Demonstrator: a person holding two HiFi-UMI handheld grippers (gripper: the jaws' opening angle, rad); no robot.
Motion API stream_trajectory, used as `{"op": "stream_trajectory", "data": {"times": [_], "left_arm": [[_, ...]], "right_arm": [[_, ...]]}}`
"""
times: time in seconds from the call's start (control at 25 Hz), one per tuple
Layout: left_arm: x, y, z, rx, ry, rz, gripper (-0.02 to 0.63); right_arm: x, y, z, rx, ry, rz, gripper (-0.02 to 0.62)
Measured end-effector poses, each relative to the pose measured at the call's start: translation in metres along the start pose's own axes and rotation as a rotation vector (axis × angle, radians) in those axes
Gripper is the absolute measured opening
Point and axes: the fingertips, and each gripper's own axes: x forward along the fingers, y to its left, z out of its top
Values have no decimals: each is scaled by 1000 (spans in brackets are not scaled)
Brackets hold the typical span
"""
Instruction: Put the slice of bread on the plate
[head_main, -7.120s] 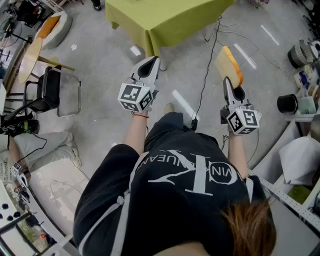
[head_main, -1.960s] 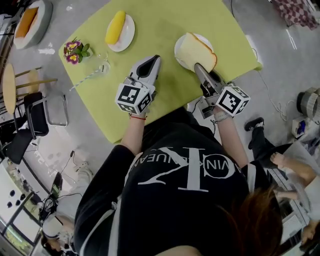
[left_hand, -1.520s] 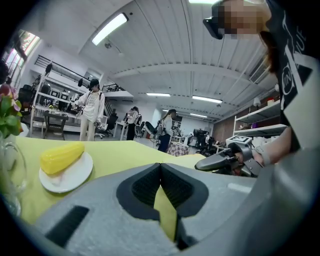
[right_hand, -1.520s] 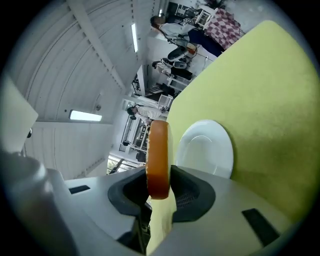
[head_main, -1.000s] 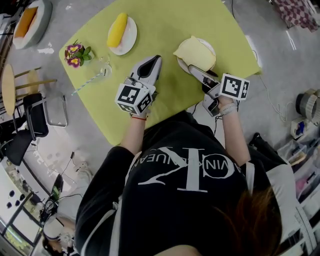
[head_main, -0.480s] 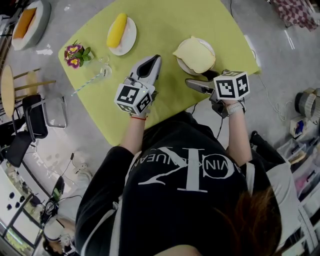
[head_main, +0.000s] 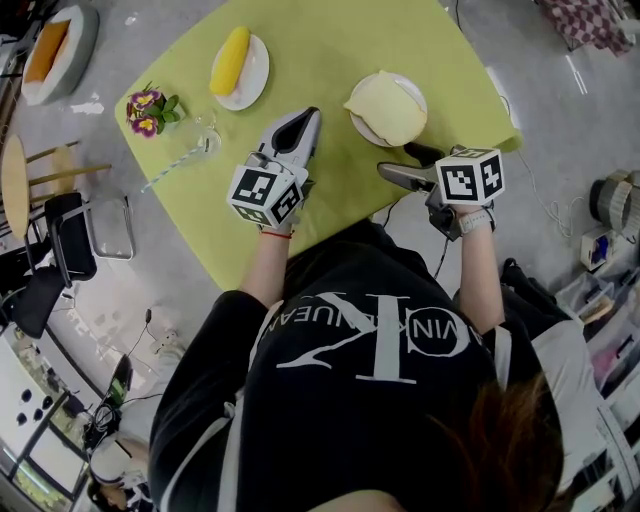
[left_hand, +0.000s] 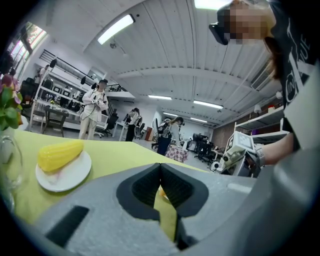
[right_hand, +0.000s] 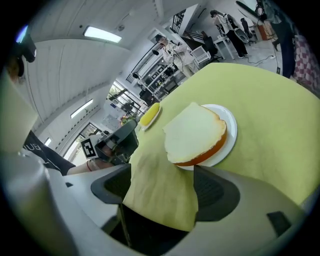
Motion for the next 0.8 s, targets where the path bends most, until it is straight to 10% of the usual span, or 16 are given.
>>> {"op": "stream_trajectory", "data": {"times": [0.36,0.8], "left_arm": [[-3,-2,11,15,-19,7,6],[-14,-7,23,50,-35,23,6]], "right_arm": [[-18,6,3,-36,-76,16,346],[-41,1,19,-148,-246,-99,84]]}}
